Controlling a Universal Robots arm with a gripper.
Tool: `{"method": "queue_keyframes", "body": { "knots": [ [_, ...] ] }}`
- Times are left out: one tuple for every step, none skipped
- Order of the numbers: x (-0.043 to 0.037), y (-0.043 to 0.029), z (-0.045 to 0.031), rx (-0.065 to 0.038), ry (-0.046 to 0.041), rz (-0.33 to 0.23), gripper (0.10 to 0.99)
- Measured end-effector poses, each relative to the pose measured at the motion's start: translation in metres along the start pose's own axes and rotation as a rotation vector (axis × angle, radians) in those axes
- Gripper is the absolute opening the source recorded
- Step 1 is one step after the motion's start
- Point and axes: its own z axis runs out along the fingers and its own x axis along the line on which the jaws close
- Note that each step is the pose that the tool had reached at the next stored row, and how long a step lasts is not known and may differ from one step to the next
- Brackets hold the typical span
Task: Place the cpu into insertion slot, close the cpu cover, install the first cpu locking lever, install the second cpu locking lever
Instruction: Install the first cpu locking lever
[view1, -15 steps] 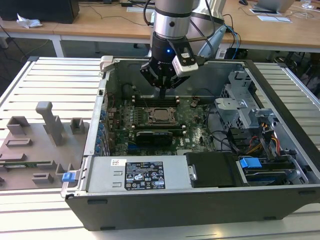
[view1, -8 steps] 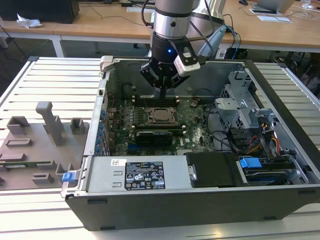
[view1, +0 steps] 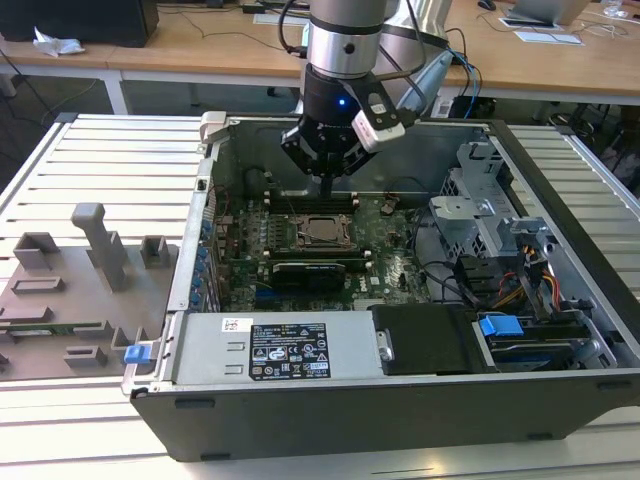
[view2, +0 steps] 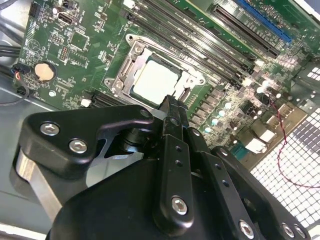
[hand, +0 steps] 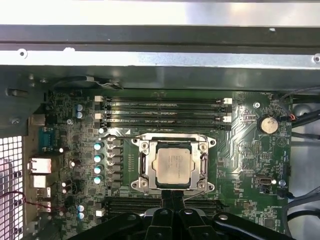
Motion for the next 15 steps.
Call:
{"method": "queue_keyframes", "body": {
  "knots": [
    [0.0, 0.0, 0.0, 0.0, -0.0001, -0.003, 0.106],
    [0.0, 0.0, 0.0, 0.0, -0.0004, -0.01, 0.106],
    [0.0, 0.0, 0.0, 0.0, -0.0006, -0.017, 0.106],
    [0.0, 0.0, 0.0, 0.0, -0.0007, -0.021, 0.106],
    [0.0, 0.0, 0.0, 0.0, -0.0008, -0.024, 0.106],
    [0.0, 0.0, 0.0, 0.001, -0.001, -0.03, 0.106],
    [0.0, 0.0, 0.0, 0.001, -0.0011, -0.033, 0.106],
    [0.0, 0.0, 0.0, 0.001, -0.0013, -0.039, 0.106],
    [0.0, 0.0, 0.0, 0.001, -0.0014, -0.044, 0.106],
    [0.0, 0.0, 0.0, 0.001, -0.0017, -0.051, 0.106],
    [0.0, 0.0, 0.0, 0.001, -0.0018, -0.058, 0.106],
    [0.0, 0.0, 0.0, 0.001, -0.002, -0.063, 0.106],
    [0.0, 0.0, 0.0, 0.001, -0.0022, -0.069, 0.106],
    [0.0, 0.0001, 0.0001, 0.001, -0.0026, -0.077, 0.106],
    [0.0, 0.0001, 0.0001, 0.0, -0.0028, -0.084, 0.106]
  ]
}}
